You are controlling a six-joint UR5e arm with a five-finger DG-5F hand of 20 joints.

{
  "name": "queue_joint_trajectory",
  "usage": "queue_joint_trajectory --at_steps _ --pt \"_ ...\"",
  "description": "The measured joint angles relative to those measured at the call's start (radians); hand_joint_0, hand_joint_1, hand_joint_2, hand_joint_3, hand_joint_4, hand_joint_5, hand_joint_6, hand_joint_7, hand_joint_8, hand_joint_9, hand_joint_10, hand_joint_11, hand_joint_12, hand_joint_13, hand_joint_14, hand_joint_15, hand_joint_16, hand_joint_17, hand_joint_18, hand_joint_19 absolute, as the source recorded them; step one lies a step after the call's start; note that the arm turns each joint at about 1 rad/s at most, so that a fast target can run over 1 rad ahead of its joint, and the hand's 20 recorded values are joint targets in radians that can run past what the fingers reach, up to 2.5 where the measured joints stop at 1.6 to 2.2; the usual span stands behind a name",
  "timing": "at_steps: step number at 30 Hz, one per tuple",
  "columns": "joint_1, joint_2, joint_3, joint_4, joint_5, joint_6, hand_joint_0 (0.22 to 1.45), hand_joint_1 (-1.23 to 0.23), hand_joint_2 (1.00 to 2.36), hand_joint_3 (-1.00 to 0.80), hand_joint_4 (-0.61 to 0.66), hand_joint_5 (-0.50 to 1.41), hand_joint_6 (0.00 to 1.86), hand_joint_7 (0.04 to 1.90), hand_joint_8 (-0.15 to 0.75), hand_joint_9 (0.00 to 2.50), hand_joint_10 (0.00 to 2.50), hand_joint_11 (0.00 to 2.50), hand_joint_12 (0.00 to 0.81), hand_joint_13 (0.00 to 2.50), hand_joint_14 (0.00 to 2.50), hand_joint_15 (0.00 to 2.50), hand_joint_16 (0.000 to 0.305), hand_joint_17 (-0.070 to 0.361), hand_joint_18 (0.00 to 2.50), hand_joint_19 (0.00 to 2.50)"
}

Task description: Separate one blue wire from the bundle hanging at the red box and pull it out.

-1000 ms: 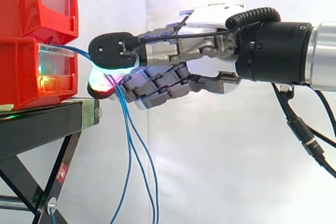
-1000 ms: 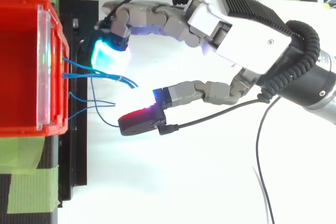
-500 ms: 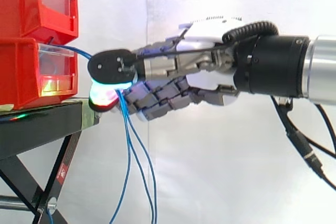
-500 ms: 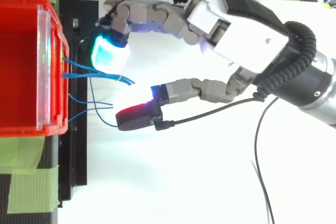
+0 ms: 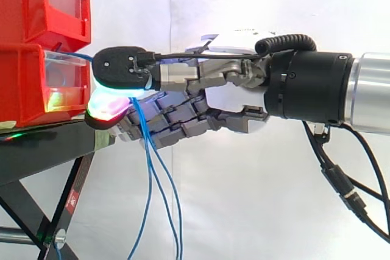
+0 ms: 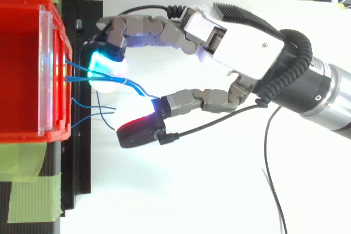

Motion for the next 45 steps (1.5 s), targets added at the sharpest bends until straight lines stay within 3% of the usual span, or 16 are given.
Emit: queue_joint_trajectory --at_steps 6,18,30,36,45 --pt "-0.001 0.000 0.000 -0.001 -0.032 0.035 0.58 -0.72 1.00 -0.48 0.28 -0.11 0.56 1.18 0.343 0.58 0.00 0.17 0.414 0.39 0.01 0.17 0.055 0.123 0.45 0.17" --pt "-0.006 0.000 0.000 -0.001 -0.034 0.058 0.58 -0.72 1.00 -0.48 0.28 -0.11 0.53 1.21 0.341 0.59 0.01 0.17 0.414 0.40 0.01 0.18 0.055 0.123 0.46 0.18" --pt "-0.033 0.000 0.000 -0.010 -0.039 0.058 0.58 -0.69 1.00 -0.47 0.30 -0.11 0.50 1.19 0.342 0.59 0.00 0.17 0.414 0.40 0.01 0.19 0.055 0.123 0.47 0.19" --pt "-0.047 0.001 0.000 -0.015 -0.067 0.058 0.58 -0.69 1.00 -0.47 0.30 -0.11 0.50 1.20 0.342 0.59 0.00 0.17 0.416 0.41 0.01 0.19 0.055 0.123 0.47 0.19" --pt "-0.054 0.011 0.000 -0.016 -0.097 0.061 0.59 -0.72 1.00 -0.45 0.27 -0.10 0.52 1.24 0.343 0.60 0.00 0.17 0.416 0.43 0.01 0.19 0.054 0.121 0.49 0.19"
